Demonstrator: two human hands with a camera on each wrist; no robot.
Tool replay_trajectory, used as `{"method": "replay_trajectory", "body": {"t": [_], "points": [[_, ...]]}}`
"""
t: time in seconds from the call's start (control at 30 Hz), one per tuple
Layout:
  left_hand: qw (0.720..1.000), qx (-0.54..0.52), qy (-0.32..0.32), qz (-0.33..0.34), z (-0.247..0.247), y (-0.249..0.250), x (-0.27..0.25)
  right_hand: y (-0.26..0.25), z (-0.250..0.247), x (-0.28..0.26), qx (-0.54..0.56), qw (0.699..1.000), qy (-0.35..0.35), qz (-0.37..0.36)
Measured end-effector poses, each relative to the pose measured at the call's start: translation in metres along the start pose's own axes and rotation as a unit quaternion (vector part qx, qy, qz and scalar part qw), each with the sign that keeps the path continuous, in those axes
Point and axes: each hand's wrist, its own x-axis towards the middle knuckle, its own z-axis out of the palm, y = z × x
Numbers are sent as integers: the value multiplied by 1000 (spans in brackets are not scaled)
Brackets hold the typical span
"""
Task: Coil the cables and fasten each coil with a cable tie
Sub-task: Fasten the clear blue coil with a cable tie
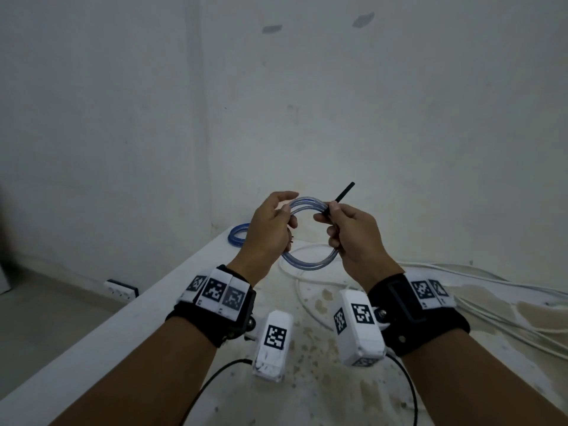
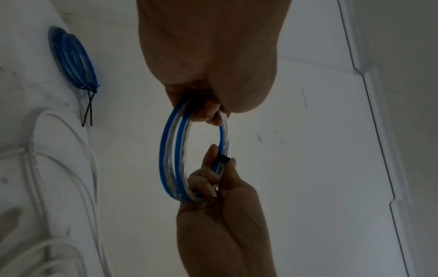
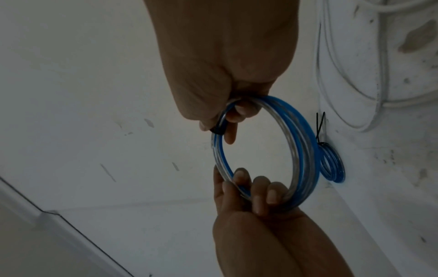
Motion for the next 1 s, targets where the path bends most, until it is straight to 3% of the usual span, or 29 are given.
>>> {"method": "replay_trajectory", "body": {"t": [0.3, 0.47, 0.6, 0.7, 0.83, 1.0], "points": [[985, 150, 0, 90, -2, -12, 5, 1, 2, -4, 6, 999, 6, 37], [976, 174, 47, 124, 9, -14, 3, -1, 3, -7, 14, 999, 20, 26], [983, 168, 26, 64, 14, -3, 3, 0, -4, -9, -25, 999, 22, -12], [974, 226, 3, 27, 17, 13, 13, 1, -8, -13, -72, 996, 8, -43], [987, 141, -81, -1, 26, 38, 22, -5, -4, -20, -122, 989, -36, -78], [990, 126, -53, -10, 35, 52, 24, -14, -3, -25, -90, 993, -34, -69]]}}
